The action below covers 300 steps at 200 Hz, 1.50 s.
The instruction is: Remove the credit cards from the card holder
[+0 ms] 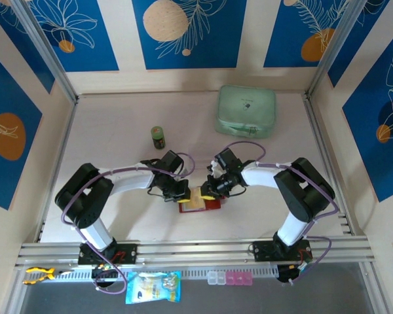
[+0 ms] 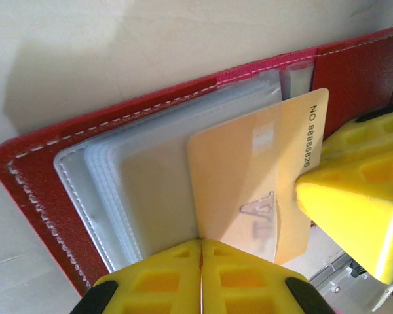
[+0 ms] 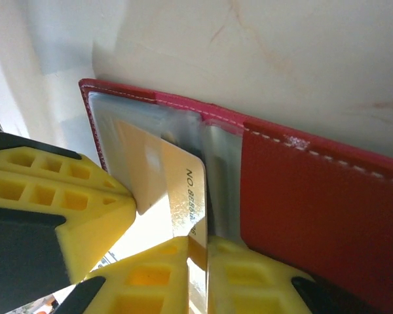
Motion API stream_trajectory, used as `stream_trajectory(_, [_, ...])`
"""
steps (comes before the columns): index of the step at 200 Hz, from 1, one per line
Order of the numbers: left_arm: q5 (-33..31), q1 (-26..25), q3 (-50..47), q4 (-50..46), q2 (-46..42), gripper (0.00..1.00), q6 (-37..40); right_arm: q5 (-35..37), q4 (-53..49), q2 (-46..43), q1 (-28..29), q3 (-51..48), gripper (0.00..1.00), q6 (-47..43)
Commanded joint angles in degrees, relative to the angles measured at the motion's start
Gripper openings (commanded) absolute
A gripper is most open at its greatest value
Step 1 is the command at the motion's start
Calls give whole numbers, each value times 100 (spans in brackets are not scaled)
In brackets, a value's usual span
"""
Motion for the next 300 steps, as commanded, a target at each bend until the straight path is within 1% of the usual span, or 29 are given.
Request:
stream_trajectory(1, [-198, -41, -80, -304, 81, 8, 63, -65, -24, -250, -75, -160, 10, 35])
stream_trajectory(95, [-219, -45, 21, -370, -100, 9, 52, 148, -718, -901, -370, -198, 6, -468])
stream_trajectory(146, [-198, -34, 256, -391, -277, 13, 59, 486, -1210, -1399, -416, 62, 2, -960])
stream_trajectory(163, [-371, -29, 227, -280, -471, 13, -6, 722, -1438, -1552, -416, 202, 0, -1312])
stream_trajectory(185, [-512, 48, 100, -89, -747, 16, -71, 1023, -1734, -1737, -416, 421, 0, -2044])
stream_trajectory(201, [-587, 145, 22, -31, -908, 16, -79, 1050, -1821, -1896, -424, 567, 0, -2665])
stream_trajectory(217, [-683, 253, -74, 47, -1069, 17, -117, 898, -1875, -1997, -388, 709, 0, -3538])
stream_trajectory(232, [-686, 381, -218, 224, -1208, 19, -184, 1010, -2104, -1992, -267, 962, 0, -4506])
stream_trajectory(253, [-654, 584, -343, 290, -1341, 20, -221, 1416, -2623, -1737, -238, 1524, 0, -5659])
stream_trajectory(280, [-667, 846, -412, 201, -1504, 21, -149, 1853, -2981, -1385, -155, 2040, 0, -7178])
stream_trajectory(300, [-641, 1057, -432, 141, -1575, 21, -130, 2113, -3243, -1041, -159, 2574, 0, -7797])
